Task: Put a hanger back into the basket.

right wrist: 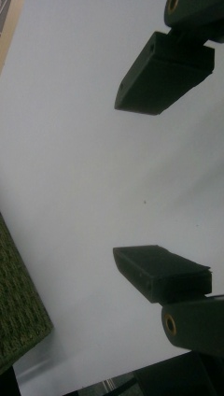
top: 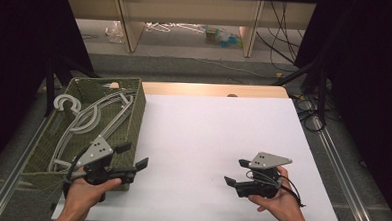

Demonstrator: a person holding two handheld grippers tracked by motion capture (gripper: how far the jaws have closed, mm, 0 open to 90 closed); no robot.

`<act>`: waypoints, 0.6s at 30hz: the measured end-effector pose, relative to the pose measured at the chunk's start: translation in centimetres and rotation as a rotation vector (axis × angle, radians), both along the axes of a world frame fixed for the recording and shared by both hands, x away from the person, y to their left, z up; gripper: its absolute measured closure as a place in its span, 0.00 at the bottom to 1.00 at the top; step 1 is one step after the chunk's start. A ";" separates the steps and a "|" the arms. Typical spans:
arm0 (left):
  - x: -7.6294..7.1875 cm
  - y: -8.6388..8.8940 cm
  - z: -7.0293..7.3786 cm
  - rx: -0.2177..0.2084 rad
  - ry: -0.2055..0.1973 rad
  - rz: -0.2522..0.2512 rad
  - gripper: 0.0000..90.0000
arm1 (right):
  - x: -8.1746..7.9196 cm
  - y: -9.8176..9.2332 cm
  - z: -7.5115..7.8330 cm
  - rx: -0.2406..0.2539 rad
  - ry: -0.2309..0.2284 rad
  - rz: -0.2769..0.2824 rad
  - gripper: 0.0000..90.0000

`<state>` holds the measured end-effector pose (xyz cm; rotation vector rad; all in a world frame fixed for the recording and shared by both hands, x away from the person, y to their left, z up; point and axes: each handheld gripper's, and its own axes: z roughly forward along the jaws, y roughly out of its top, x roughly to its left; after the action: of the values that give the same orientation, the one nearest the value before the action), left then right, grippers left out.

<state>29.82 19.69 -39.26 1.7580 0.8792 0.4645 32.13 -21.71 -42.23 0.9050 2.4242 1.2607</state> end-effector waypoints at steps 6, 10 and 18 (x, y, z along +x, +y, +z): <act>-0.8 -0.9 -1.1 0.001 -0.016 -0.021 0.24 | -0.2 0.2 0.0 0.006 -0.005 0.000 0.26; -1.4 -1.2 -2.0 -0.005 -0.018 -0.029 0.24 | -0.4 0.3 0.0 0.014 -0.012 -0.001 0.24; -2.2 -1.7 -3.7 0.009 -0.029 -0.057 0.23 | -1.4 0.3 -0.5 0.047 -0.044 -0.005 0.20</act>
<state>27.59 17.96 -42.92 1.7759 0.8058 0.4557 30.76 -21.43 -42.70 0.8859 2.3669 1.3272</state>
